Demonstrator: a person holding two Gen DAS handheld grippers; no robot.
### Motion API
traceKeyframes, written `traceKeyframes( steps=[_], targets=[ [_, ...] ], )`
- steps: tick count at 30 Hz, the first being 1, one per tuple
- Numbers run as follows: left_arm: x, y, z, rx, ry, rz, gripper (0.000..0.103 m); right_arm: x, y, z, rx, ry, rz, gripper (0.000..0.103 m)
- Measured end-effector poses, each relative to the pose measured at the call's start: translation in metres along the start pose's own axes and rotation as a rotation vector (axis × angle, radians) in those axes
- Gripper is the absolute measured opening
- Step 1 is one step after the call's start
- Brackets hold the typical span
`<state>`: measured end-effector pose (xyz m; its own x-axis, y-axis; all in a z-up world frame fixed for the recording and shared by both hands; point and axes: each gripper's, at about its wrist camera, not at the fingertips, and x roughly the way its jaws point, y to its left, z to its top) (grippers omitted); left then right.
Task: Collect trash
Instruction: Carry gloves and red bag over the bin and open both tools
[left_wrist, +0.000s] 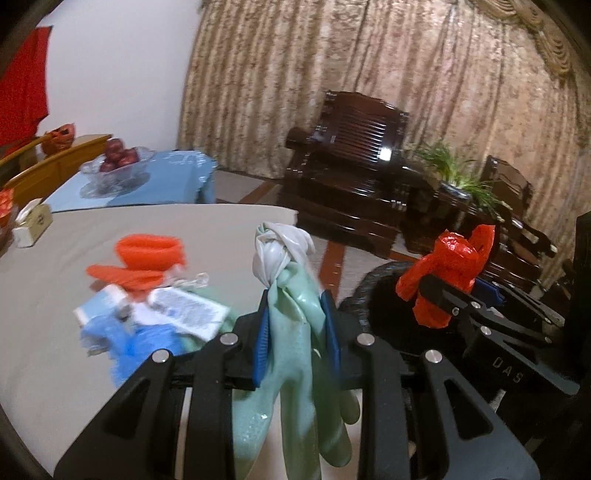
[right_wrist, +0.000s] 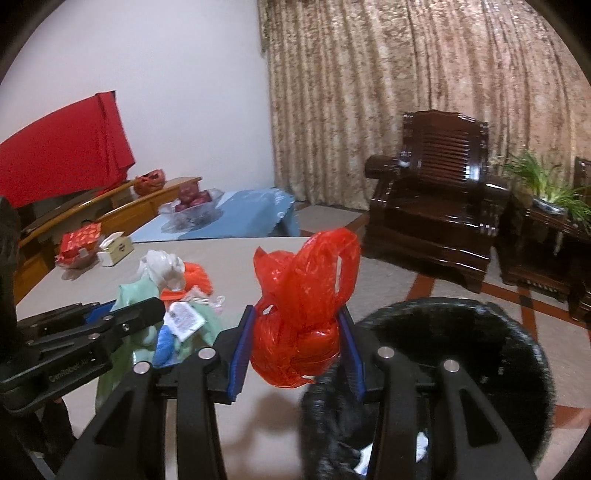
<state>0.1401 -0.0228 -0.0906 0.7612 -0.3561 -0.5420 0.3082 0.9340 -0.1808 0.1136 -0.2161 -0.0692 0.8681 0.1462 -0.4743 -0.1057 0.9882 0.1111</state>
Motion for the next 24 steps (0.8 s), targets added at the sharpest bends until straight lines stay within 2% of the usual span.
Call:
traceKeyframes(
  steps=[11,24],
  targets=[
    [0.028,-0.063,0.003,0.070,0.011,-0.130,0.025,-0.033,-0.065,-0.008,0.054,-0.009,-0.127,0.043],
    [0.079,-0.136,-0.008,0.142,0.081,-0.266,0.025,-0.057,-0.135,-0.035,0.126,0.034,-0.282,0.043]
  ],
)
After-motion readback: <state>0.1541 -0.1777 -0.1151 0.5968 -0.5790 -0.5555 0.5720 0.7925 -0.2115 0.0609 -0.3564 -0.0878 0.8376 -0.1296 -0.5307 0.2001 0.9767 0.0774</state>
